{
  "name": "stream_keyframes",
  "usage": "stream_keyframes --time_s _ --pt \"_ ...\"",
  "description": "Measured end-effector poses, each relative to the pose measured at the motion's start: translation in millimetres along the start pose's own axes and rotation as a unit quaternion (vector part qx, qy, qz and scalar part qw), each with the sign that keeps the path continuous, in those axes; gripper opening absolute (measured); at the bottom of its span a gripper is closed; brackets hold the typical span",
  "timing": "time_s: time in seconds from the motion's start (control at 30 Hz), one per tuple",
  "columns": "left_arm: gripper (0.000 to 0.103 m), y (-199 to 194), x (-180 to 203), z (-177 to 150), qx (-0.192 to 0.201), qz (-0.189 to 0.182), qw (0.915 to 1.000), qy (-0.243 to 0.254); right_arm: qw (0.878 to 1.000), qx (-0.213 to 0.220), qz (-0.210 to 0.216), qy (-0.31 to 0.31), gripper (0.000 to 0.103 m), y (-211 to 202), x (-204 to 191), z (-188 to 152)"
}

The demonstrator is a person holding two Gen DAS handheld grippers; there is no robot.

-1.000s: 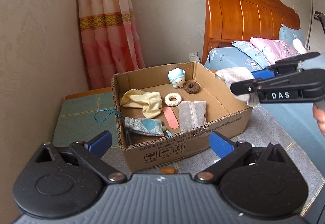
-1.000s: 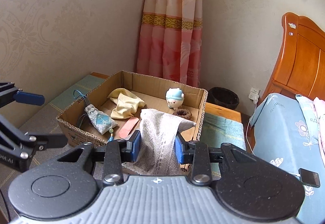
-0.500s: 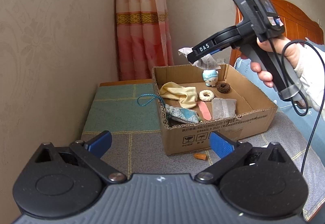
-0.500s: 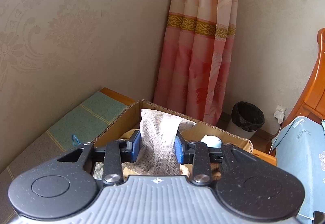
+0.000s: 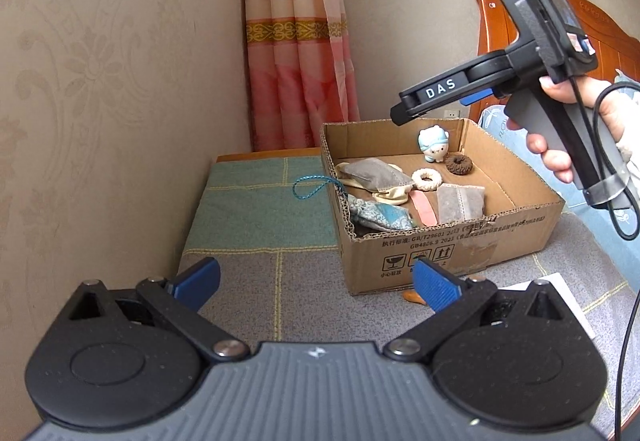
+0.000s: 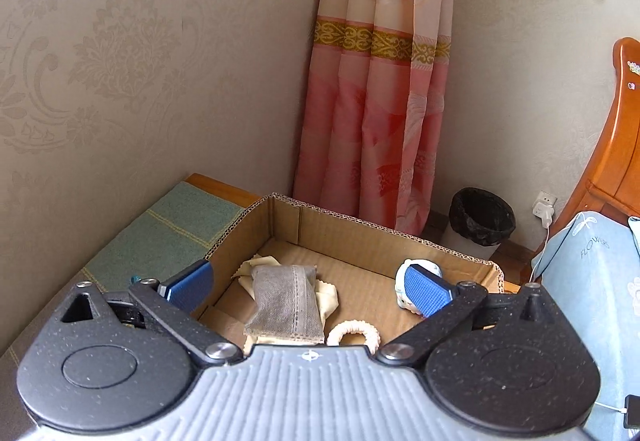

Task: Organize soft objects
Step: 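Carry the grey cloth into the box and open the right tool, then move the right tool to the white tissue and close on its edge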

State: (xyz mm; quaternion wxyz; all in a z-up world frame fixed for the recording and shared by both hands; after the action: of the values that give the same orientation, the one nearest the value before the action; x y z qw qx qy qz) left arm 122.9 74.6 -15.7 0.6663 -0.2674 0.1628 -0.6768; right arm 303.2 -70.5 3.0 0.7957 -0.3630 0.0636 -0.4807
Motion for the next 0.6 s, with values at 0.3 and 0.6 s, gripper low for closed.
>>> stream_keyframes --time_s 0.3,0.6 --pt "0.102 1.4 4.7 -8.2 -0.014 0.016 0.9998 0.002 1.0 0.006 -0.012 -0.011 0.103 -45.1 -11.8 -25.6" --pt "0.102 2.4 9.4 -12.3 -0.027 0.03 0.9992 0.002 0.999 -0.002 -0.033 0.002 0.103 -86.1 -23.1 -75.0"
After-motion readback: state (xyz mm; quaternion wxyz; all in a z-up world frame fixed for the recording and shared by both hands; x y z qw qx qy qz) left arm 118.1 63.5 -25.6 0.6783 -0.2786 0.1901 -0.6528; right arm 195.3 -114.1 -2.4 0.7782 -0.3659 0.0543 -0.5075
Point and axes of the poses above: each gripper's, at about its wrist camera, not at the fingertips, and y roughly the way its jaws point, x to its right, z to its top, the point moved 5 cm from there along y, roughly the way its jaws point, and after that the axes turned 13 degrees about -y, right-handed, at the moved point
